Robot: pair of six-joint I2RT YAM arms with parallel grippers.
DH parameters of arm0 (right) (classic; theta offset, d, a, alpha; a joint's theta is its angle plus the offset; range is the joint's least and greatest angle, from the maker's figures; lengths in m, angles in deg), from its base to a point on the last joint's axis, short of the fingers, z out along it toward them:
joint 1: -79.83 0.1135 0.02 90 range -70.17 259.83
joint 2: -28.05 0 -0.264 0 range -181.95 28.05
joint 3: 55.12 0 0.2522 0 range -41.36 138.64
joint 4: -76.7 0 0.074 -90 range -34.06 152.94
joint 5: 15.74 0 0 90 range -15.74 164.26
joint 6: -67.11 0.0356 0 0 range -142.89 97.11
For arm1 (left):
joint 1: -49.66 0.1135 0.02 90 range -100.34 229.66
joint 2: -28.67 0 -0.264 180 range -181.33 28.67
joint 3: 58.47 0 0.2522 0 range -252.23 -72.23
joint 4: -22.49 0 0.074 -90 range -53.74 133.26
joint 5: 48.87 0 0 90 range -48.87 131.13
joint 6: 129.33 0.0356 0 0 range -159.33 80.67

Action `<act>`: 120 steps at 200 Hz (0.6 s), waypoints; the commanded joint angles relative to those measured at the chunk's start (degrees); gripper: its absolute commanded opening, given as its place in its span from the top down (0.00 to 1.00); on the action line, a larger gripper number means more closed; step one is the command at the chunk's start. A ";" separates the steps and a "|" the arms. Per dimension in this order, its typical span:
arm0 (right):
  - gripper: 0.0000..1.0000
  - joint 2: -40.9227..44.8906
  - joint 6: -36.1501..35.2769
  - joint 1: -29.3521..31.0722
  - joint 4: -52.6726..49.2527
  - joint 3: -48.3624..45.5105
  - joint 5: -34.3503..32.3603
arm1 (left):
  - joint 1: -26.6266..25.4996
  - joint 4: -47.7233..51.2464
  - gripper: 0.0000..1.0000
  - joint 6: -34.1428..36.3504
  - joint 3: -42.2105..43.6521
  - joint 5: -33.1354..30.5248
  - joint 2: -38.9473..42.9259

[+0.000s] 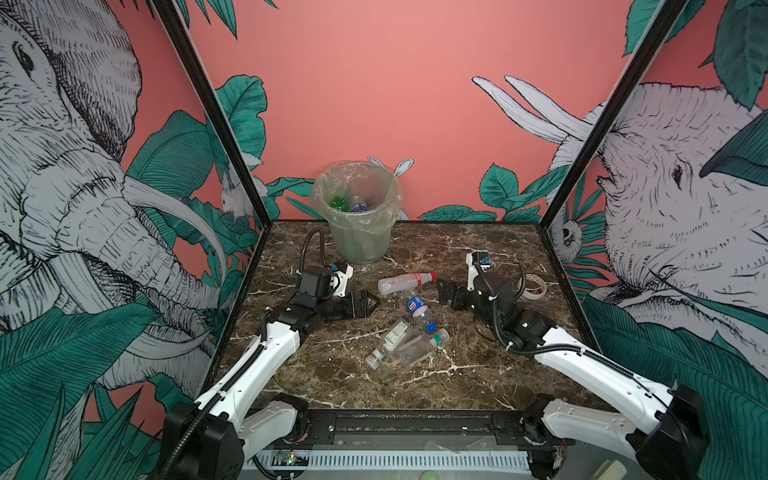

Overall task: Throw the plastic bottles in the bin
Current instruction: 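Withdraw the right gripper while the left gripper moves toward the clear bottles, then lower the left gripper onto the clear green-labeled bottles in the pile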

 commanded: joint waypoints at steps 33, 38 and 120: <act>0.01 0.28 3.35 -0.07 0.50 -0.55 -2.35 | -5.09 -2.70 0.00 0.39 3.17 -1.37 -1.22; 0.01 0.13 3.46 -0.05 0.52 -0.63 -2.35 | -5.62 -2.71 0.01 0.37 3.35 -1.72 -1.47; 0.01 1.74 5.48 -0.09 2.19 -2.91 -4.33 | -11.87 -2.99 0.00 0.73 4.19 -6.88 -5.72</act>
